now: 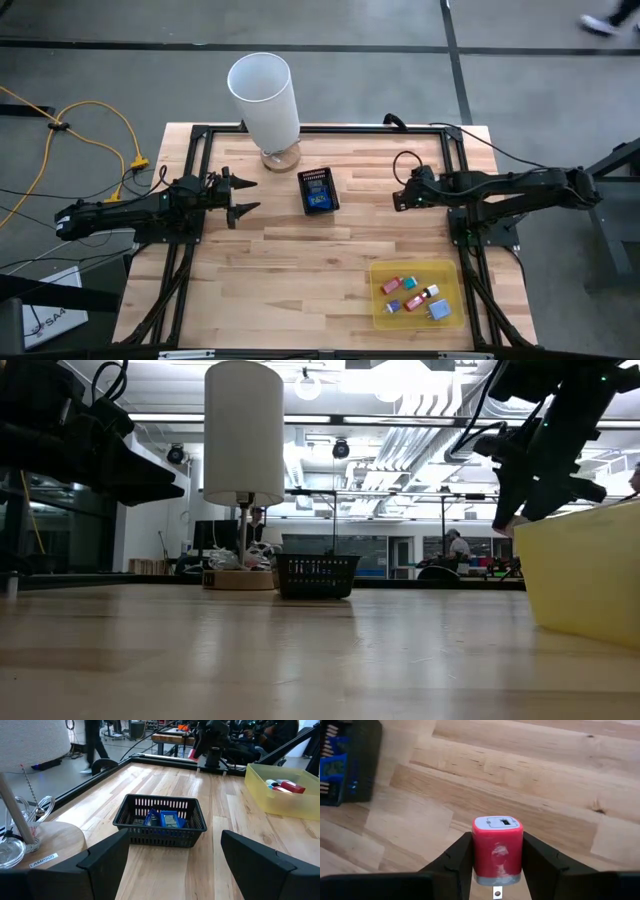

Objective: Pick & Place Office items
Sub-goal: Put the pink charger adaptor into the yellow bin

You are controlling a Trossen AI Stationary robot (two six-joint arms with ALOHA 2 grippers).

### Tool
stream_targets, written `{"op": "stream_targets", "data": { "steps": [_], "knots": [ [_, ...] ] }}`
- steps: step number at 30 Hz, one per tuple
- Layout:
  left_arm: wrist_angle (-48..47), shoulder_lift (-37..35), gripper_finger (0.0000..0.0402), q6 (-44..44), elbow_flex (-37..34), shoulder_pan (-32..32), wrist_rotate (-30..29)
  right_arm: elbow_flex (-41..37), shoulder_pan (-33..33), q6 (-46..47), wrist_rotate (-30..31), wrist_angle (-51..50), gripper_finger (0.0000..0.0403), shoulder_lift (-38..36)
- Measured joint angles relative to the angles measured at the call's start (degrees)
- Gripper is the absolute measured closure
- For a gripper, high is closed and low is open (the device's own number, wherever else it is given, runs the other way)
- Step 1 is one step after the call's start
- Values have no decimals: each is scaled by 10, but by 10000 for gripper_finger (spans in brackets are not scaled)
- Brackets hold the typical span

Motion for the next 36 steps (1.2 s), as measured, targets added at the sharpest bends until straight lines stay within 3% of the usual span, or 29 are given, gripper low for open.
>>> {"op": "stream_targets", "data": {
  "steps": [13, 36],
  "knots": [
    [0, 0, 94, 0, 0, 0, 0, 0, 17, -128, -36, 113, 274, 0],
    [0, 0, 94, 0, 0, 0, 0, 0, 178, -218, -50, 234, 273, 0]
  ]
}}
